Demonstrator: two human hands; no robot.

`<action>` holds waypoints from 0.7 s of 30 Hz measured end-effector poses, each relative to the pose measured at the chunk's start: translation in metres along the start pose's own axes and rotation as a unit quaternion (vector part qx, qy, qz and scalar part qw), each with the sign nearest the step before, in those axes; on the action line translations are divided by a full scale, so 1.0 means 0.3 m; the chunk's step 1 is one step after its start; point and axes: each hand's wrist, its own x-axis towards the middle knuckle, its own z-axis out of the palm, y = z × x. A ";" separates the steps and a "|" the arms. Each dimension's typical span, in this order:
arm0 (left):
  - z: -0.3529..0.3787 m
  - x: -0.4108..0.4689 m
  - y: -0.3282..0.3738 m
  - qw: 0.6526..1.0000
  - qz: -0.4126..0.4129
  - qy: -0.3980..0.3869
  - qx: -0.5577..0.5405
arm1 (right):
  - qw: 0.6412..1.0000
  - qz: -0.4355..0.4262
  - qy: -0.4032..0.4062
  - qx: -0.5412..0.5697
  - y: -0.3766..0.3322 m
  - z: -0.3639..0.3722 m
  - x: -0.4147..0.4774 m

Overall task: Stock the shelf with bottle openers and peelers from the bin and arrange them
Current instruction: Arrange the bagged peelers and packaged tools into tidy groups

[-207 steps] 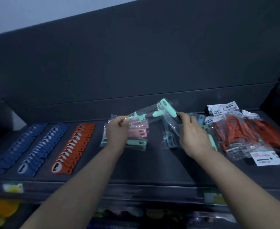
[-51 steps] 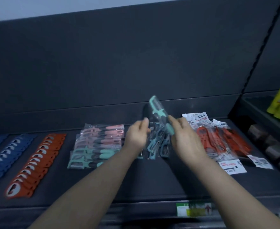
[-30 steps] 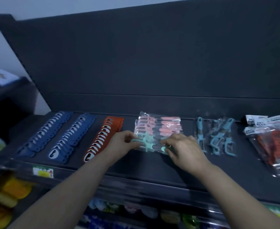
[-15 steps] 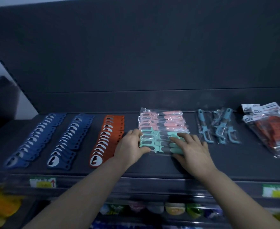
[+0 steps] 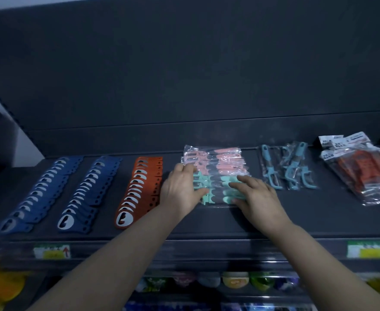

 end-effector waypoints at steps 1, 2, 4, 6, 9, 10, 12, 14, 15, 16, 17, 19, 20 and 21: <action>0.001 0.013 0.029 1.000 0.007 -0.002 -0.003 | 1.000 0.006 0.018 -0.004 0.022 -0.011 -0.004; 0.006 0.028 0.063 1.000 0.013 -0.010 -0.010 | 0.999 0.015 0.035 -0.007 0.049 -0.027 -0.006; 0.026 0.058 0.144 0.999 0.028 -0.033 -0.024 | 0.997 0.038 0.062 -0.015 0.114 -0.064 -0.010; 0.053 0.082 0.240 0.998 0.041 -0.045 -0.026 | 0.994 0.068 0.073 -0.035 0.196 -0.107 -0.014; 0.105 0.118 0.382 0.997 0.060 -0.051 0.006 | 0.988 0.116 0.068 -0.072 0.326 -0.169 -0.009; 0.125 0.131 0.424 0.996 0.064 -0.053 0.030 | 0.987 0.120 0.063 -0.083 0.367 -0.187 -0.002; 0.168 0.160 0.498 0.991 0.066 -0.066 0.095 | 0.987 0.115 0.051 -0.103 0.443 -0.222 0.020; 0.208 0.190 0.556 0.983 0.051 -0.097 0.146 | 0.988 0.101 0.036 -0.110 0.504 -0.253 0.051; 0.226 0.202 0.577 0.980 0.038 -0.114 0.160 | 0.989 0.093 0.027 -0.111 0.528 -0.262 0.069; 0.242 0.211 0.594 0.977 0.024 -0.127 0.171 | 0.990 0.084 0.015 -0.112 0.547 -0.268 0.087; 0.257 0.218 0.605 0.975 0.014 -0.133 0.179 | 0.991 0.072 0.005 -0.113 0.564 -0.270 0.106; 0.279 0.230 0.617 0.975 -0.002 -0.132 0.177 | 0.992 0.039 -0.015 -0.117 0.591 -0.270 0.142; 0.285 0.235 0.622 0.977 -0.010 -0.131 0.170 | 0.992 0.023 -0.026 -0.118 0.601 -0.271 0.160; 0.289 0.240 0.627 0.977 -0.020 -0.134 0.163 | 0.992 0.008 -0.038 -0.122 0.611 -0.272 0.178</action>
